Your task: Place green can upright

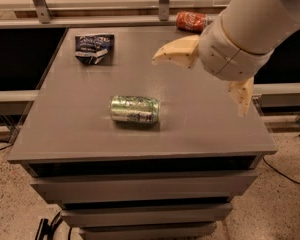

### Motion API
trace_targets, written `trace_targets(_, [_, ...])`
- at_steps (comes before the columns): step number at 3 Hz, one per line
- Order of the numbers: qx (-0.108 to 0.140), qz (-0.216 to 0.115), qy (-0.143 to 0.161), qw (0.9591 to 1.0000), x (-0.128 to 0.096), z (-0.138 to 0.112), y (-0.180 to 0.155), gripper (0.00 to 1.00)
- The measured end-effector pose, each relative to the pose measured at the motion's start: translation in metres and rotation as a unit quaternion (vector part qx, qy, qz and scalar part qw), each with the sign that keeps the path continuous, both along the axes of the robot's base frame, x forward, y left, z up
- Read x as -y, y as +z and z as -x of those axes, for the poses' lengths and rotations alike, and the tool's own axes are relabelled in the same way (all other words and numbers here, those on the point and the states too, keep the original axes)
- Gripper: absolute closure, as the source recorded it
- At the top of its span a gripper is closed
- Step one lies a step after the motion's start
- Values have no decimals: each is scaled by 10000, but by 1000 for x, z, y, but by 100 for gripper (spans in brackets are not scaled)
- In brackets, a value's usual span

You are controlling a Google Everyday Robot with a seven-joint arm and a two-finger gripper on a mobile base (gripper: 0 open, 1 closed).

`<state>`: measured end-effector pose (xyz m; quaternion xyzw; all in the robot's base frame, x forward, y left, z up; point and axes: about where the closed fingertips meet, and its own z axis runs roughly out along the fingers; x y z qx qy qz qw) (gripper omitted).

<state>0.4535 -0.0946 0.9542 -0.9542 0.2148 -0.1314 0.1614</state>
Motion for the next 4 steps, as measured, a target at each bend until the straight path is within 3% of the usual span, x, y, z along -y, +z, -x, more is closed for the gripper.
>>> trace_targets(1, [120, 115, 964, 9952, -14, 6, 1, 0])
trace_targets(2, [-134, 187, 2143, 9765, -25, 9, -4, 0])
trace_targets(3, [-176, 343, 2535, 9666, -21, 18, -5, 0])
trace_targets(4, [108, 516, 2543, 9657, -29, 14, -1, 0])
